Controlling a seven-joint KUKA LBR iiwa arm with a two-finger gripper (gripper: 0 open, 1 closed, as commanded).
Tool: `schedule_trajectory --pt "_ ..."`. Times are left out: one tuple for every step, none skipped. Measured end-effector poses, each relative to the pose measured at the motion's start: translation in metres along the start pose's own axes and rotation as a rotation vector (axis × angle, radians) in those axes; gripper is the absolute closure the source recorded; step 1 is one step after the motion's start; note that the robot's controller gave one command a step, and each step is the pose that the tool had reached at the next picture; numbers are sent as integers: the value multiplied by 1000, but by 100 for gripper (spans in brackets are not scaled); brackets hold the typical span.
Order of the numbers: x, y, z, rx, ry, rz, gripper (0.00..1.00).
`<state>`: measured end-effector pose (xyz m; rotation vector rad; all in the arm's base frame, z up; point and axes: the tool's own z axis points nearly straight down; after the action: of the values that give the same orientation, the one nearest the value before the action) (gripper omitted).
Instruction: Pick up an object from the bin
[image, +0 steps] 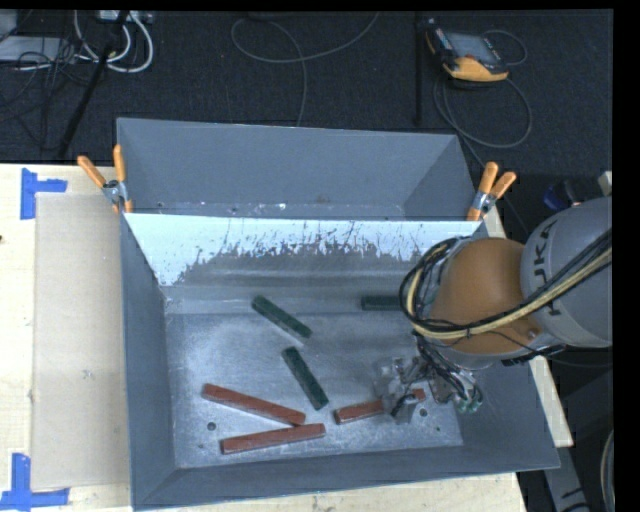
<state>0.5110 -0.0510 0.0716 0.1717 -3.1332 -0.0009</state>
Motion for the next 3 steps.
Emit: schedule_trajectory --pt "0 0 0 0 0 0 0" --pt "34 40 0 1 -8 150 0" --pt "28 78 0 2 -8 185 0"
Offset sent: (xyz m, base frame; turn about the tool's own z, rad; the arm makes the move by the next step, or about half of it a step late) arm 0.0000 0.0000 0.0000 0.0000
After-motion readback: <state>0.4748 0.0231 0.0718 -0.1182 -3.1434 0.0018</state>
